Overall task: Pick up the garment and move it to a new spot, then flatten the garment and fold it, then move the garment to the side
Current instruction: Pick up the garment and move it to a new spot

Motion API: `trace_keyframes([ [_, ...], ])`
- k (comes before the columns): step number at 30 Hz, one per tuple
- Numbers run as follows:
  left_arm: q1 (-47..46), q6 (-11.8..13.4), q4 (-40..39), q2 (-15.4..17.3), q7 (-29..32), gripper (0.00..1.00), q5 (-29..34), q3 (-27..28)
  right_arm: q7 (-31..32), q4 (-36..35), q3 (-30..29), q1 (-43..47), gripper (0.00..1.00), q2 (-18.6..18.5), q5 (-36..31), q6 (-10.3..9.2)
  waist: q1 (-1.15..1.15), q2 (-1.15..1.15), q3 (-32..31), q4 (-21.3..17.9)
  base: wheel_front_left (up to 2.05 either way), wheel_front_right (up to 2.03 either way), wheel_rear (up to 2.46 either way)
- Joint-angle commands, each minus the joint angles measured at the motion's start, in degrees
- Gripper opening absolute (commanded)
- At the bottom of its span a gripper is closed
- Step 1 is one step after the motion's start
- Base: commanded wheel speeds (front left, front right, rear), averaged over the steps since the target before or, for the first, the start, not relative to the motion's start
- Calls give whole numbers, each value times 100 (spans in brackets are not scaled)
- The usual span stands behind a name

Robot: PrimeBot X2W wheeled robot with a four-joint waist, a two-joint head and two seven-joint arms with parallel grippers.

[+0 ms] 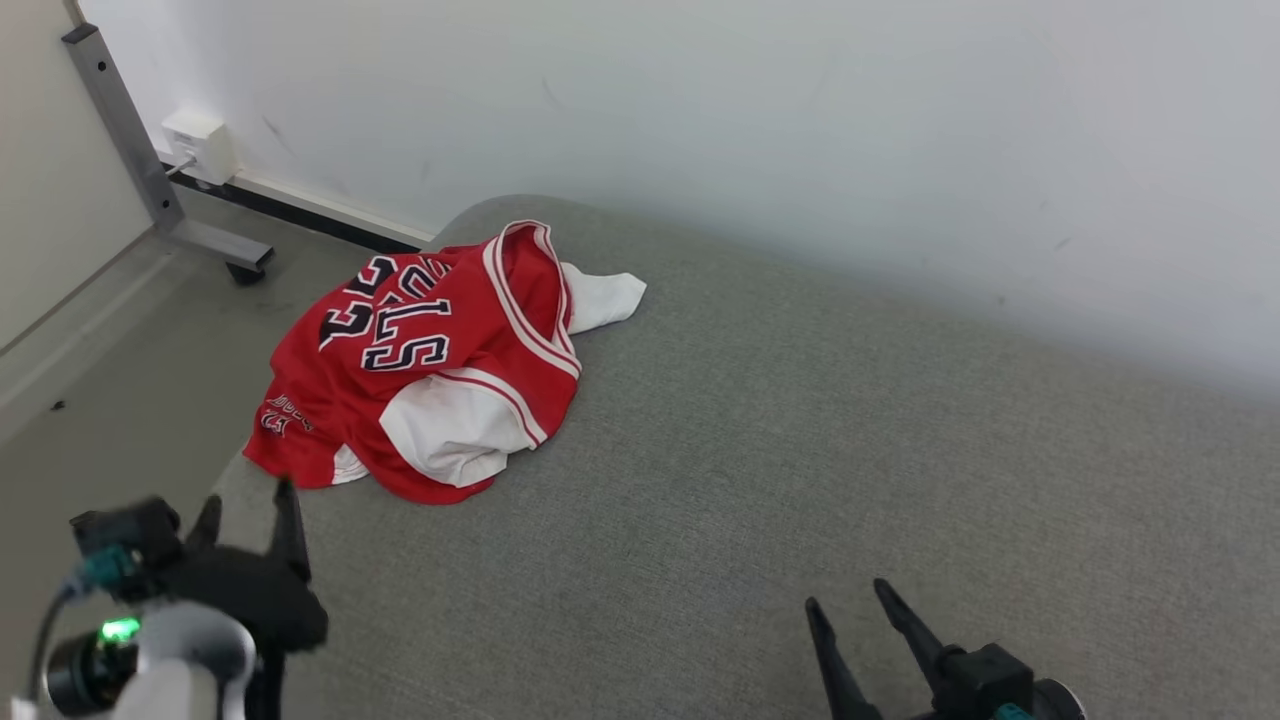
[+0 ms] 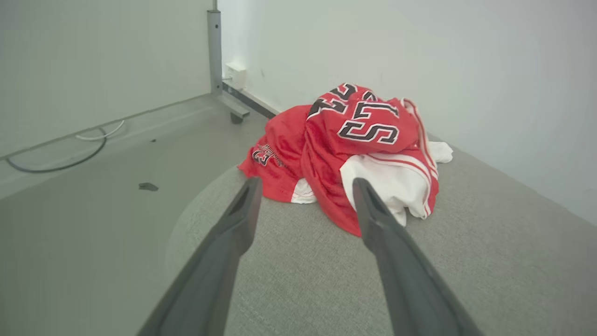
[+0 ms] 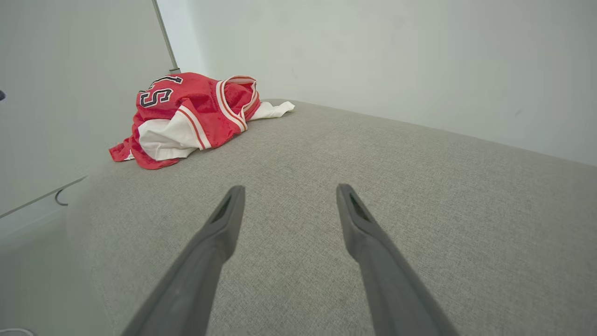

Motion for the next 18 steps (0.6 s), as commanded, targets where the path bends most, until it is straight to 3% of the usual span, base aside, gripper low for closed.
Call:
trace_keyframes([
  [1,-191,-25,113,47,109,100,-113,63,2,-38,56,8,100,-6,-94,18,0,0,123,-172,0,0,0],
  [6,-1045,-111,658,214,765,100,-670,400,168,-263,310,-190,100,-12,-330,17,0,0,630,-743,0,0,0],
  [18,-2445,-182,940,1154,2466,100,-1705,1136,531,-1001,554,-702,100,-12,-816,13,0,0,2209,-1850,0,0,0],
])
